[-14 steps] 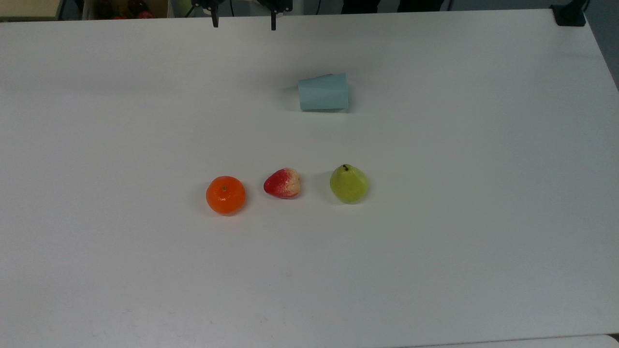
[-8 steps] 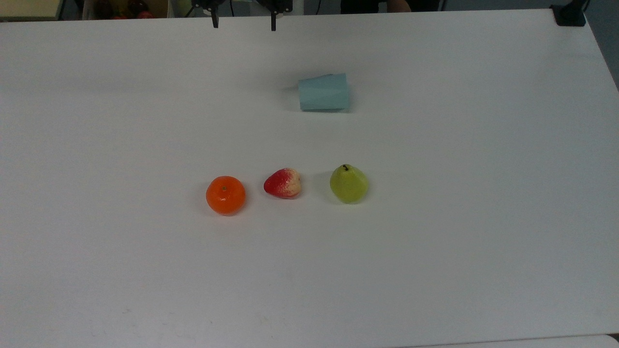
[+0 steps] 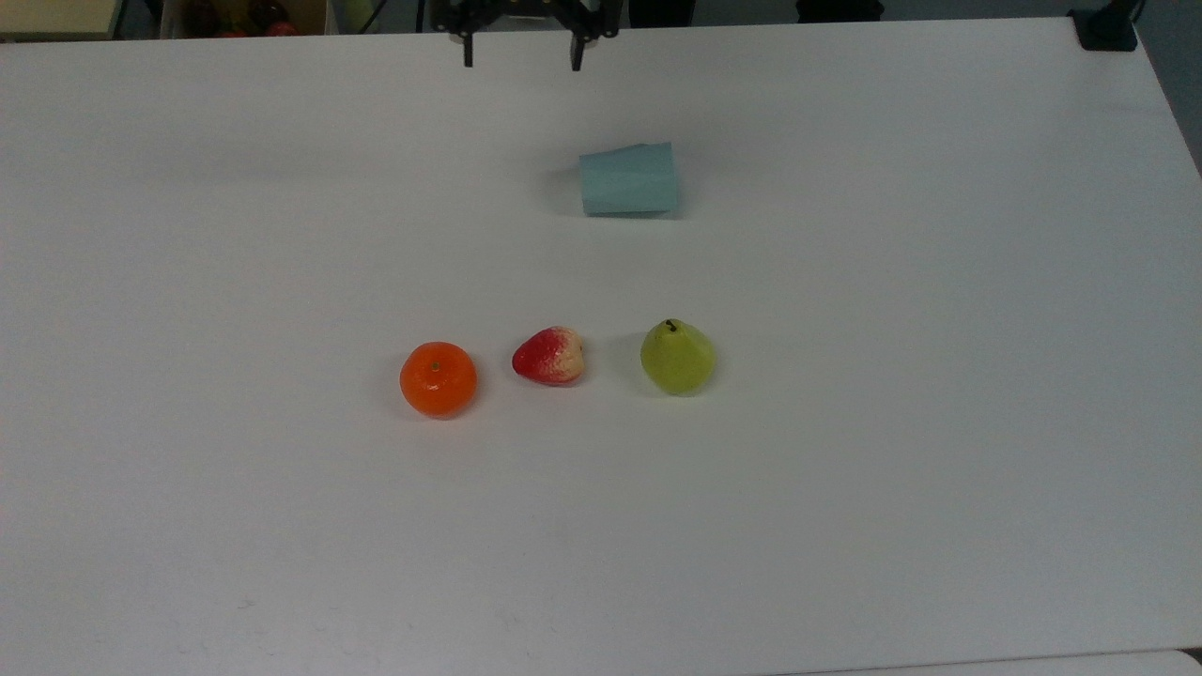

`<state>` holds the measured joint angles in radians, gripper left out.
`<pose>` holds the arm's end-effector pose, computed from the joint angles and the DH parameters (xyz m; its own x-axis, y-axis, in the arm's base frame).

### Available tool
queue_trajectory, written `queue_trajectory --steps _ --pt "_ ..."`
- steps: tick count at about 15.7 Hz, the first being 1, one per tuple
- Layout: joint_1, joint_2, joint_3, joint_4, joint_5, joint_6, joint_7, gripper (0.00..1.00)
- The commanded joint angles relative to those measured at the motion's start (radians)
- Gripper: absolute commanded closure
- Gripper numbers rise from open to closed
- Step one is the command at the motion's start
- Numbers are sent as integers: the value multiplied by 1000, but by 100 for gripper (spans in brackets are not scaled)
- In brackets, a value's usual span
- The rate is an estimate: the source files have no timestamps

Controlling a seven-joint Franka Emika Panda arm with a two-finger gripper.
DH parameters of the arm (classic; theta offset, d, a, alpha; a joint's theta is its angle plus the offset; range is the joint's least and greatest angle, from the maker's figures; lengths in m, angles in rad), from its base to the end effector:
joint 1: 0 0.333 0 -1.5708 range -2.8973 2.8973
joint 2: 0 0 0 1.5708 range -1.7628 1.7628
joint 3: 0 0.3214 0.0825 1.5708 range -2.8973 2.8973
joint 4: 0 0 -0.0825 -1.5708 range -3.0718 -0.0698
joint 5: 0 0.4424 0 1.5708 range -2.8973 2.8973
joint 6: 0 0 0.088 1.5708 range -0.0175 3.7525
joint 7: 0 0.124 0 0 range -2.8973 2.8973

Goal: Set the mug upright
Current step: 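Move the open gripper toward the teal mug lying on its side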

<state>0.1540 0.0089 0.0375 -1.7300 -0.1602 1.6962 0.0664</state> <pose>0.6103 0.1001 0.5347 0.9888 0.1453 -0.0337 0.1488 -0.9759 0.1595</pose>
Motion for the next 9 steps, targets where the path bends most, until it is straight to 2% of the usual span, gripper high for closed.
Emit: queue_trajectory --steps 1,4,9 --pt "70 11 68 -43 -123 -27 154 0" --pt "96 42 143 -43 -176 -95 213 0" --pt "241 124 147 -45 -297 -165 383 0"
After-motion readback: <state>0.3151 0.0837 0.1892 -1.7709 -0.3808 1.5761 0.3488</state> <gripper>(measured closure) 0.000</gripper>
